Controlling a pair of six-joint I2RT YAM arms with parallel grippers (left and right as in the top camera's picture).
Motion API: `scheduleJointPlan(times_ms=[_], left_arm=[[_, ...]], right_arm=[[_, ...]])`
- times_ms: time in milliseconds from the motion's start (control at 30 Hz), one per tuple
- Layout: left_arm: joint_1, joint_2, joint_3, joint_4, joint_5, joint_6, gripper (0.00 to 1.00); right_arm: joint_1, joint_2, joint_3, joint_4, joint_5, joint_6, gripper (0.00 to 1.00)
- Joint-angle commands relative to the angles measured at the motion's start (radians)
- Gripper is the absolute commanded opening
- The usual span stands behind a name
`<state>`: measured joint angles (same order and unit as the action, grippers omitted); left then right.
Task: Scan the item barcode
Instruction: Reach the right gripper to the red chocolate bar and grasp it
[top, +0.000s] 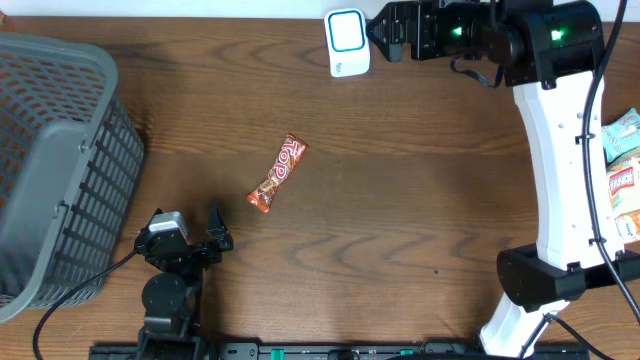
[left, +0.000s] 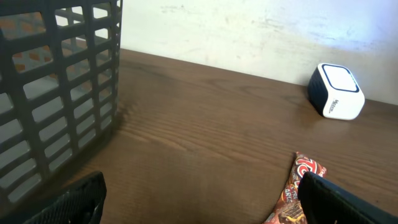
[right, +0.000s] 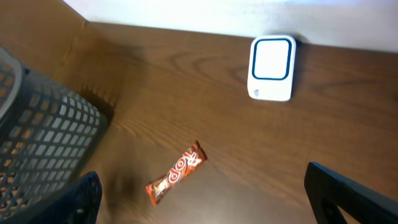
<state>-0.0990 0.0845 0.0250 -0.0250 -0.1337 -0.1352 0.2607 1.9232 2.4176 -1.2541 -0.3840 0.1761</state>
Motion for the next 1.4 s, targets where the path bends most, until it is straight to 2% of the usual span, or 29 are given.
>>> scheduleJointPlan(times_ms=[0, 233, 633, 933, 1367], left_arm=[[0.004, 0.000, -0.021, -0.034, -0.016, -0.008, 0.98], [0.004, 0.000, -0.021, -0.034, -0.016, -0.009, 0.98], [0.004, 0.000, -0.021, -0.034, -0.016, -0.009, 0.98], [0.005, 0.000, -0.021, -0.034, -0.016, -0.008, 0.98], [0.004, 0.000, -0.021, -0.034, -0.016, -0.009, 0.98]], right_arm=[[0.013, -0.029, 0.004, -0.017, 0.009, -0.002, 0.99], [0.037, -0.029, 0.002, -0.024, 0.013, -0.069, 0.99], [0.090, -0.023, -0.062, -0.001, 0.023, -0.069, 0.99], [0.160, -0.023, -0.289, 0.112, 0.116, -0.068, 0.99], [0.208, -0.023, -0.668, 0.246, 0.116, -0.026, 0.99]])
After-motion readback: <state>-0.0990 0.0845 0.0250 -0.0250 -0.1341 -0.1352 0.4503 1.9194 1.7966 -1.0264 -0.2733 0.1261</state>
